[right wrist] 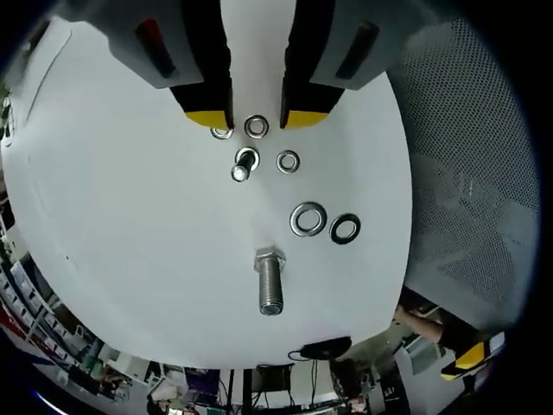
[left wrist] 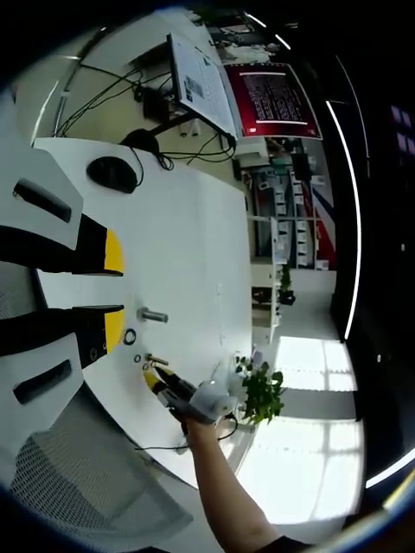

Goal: Place the washer onto the threaded stud by aligning its center hole with the stud, sliding it down to the base, and recovering from edge contact or off-axis alignment until the washer reaches the visible bottom stop.

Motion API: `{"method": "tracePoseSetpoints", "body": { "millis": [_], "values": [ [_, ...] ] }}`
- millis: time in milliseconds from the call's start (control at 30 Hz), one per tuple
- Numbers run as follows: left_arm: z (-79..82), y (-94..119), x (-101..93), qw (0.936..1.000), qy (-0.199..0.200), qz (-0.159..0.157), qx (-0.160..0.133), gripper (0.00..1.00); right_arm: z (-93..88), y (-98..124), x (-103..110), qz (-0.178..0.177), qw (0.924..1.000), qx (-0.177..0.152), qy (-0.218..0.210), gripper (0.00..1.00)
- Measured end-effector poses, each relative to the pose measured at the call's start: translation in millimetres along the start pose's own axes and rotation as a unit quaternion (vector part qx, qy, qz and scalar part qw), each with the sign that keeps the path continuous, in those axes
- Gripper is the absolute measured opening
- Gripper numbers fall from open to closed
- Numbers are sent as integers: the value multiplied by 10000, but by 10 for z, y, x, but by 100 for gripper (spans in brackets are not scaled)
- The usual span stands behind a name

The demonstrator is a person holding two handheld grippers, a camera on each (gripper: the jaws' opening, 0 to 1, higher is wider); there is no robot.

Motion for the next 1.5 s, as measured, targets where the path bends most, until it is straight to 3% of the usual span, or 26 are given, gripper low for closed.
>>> {"method": "tracePoseSetpoints", "body": {
  "millis": [467, 633, 1133, 1500],
  "values": [
    [1, 2, -1, 10000, 1, 4, -2, 11, -39, -96, 27, -1, 9987, 333, 376, 20],
    [2, 3, 4, 10000, 2, 8, -7, 11, -14, -104, -5, 48, 9994, 293, 202, 19],
    [2, 2, 3, 10000, -3, 1, -1, 11, 16, -118, 13, -32, 9970, 528, 573, 13],
    [8, 6, 9, 10000, 12, 23, -36, 11, 7, -94, 21, -70, 9972, 519, 526, 13]
  ]
}}
Point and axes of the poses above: the point that each gripper's makers call its tool centre point, and the gripper's own axes: y roughly backward along the fingers, x roughly to its left, z roughly out of its top, the point moved 4 cm from there along y, roughly backward along the fingers, and after that the axes turned 1 degree about -z, right-handed, at the moved point
